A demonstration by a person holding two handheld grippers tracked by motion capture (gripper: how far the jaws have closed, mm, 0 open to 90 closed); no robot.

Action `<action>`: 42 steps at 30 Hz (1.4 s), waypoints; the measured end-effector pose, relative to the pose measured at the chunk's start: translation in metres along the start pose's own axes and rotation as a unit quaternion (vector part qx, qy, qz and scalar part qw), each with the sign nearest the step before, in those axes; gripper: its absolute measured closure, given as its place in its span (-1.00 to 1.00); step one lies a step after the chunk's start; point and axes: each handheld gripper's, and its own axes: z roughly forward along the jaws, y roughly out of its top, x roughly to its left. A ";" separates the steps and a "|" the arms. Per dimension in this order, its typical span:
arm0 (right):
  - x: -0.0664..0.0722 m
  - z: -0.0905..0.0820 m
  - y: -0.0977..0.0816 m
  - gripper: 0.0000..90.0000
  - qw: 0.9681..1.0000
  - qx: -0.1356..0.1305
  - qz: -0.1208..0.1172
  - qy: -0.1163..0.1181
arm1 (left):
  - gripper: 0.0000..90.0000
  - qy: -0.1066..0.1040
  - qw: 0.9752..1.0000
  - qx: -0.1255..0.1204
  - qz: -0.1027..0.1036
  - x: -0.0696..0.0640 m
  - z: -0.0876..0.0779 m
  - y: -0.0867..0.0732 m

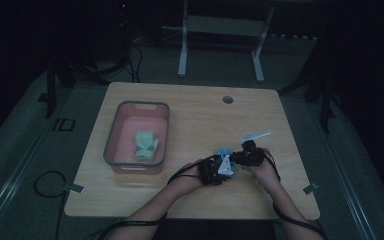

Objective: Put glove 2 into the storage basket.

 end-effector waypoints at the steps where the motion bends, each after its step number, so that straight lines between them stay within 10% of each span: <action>1: 0.000 -0.001 0.001 0.81 1.000 -0.002 0.001 0.001 | 0.69 -0.001 1.000 0.002 0.001 0.000 -0.001 0.001; 26: 0.024 -0.023 0.061 0.84 0.998 -0.062 -0.009 0.030 | 0.70 0.049 0.999 0.008 0.021 0.026 -0.063 0.017; 42: 0.059 0.003 0.119 0.84 0.996 -0.069 -0.042 0.046 | 0.70 0.084 0.996 0.034 0.009 0.049 -0.116 -0.007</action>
